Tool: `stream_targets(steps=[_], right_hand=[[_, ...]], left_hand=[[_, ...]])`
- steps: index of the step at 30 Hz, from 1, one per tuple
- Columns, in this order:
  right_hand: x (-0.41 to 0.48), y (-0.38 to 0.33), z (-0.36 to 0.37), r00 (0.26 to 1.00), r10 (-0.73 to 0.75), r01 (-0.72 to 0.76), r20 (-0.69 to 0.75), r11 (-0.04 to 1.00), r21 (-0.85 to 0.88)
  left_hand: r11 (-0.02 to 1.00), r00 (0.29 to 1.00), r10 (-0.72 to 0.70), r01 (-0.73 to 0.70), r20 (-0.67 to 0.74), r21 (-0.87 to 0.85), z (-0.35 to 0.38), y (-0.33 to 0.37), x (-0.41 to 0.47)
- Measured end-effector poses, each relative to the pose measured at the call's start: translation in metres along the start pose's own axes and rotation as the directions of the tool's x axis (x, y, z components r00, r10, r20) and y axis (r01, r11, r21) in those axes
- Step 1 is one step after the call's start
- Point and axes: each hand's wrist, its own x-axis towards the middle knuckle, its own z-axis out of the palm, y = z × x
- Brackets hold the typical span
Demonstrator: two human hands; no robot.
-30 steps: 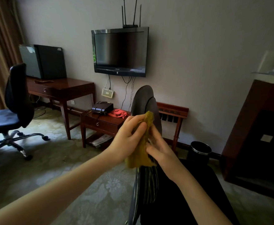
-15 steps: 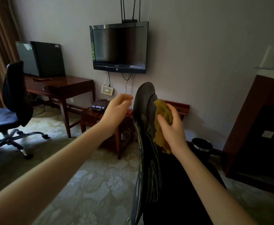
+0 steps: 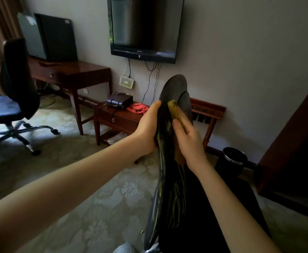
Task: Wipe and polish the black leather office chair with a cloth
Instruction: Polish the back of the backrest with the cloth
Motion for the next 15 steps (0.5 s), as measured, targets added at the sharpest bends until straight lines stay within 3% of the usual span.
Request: stream_targets(steps=[5,11,15], right_hand=[[-0.021,0.016,0.005,0.991,-0.134,0.134,0.012,0.990,-0.038],[-0.048,0.031,0.013,0.949,-0.315,0.306,-0.021,0.933,-0.192],[-0.028,0.015,0.004,0.961,-0.277,0.273,0.007,0.941,-0.198]], left_hand=[[0.996,0.997,-0.069,0.070,0.022,-0.060,-0.001,0.000,-0.001],[0.998,1.000,-0.013,0.014,0.013,-0.057,0.003,0.001,-0.007],[0.998,0.999,0.002,0.000,0.051,-0.056,0.003,-0.004,-0.011]])
